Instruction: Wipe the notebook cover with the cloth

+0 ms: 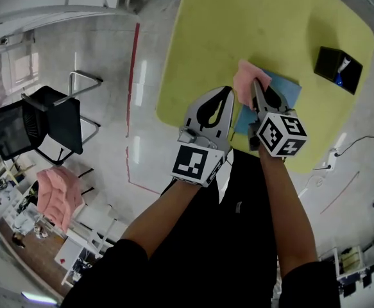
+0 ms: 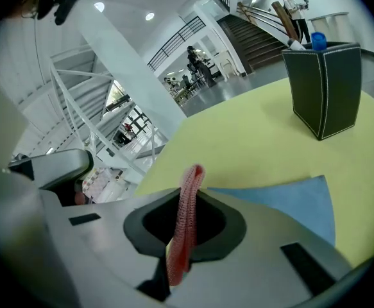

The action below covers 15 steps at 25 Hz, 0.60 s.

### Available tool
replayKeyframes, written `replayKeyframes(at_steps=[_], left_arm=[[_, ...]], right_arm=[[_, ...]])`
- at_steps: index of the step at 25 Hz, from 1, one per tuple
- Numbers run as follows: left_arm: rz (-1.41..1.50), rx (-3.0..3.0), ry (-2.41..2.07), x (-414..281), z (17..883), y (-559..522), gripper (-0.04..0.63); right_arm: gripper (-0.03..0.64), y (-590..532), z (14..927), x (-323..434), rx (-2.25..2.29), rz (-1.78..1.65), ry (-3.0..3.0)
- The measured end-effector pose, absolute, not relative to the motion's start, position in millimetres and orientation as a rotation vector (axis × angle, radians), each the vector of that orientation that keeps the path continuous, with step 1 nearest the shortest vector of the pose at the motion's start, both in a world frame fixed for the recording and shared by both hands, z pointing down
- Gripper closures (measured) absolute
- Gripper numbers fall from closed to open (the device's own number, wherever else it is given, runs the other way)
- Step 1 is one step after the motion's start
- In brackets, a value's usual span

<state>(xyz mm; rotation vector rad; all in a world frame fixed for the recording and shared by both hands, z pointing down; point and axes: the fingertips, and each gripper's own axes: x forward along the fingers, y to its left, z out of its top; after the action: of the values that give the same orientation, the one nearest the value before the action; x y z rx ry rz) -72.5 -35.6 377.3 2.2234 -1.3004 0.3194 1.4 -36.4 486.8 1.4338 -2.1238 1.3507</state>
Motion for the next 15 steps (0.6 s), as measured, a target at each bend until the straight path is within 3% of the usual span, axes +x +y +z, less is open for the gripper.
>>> replayKeyframes(at_steps=[15], left_arm=[[0.328,2.203,-1.297,-78,400,-25,0.580]], right_arm=[[0.575,-39,522,2,1.370,1.318,-1.966]])
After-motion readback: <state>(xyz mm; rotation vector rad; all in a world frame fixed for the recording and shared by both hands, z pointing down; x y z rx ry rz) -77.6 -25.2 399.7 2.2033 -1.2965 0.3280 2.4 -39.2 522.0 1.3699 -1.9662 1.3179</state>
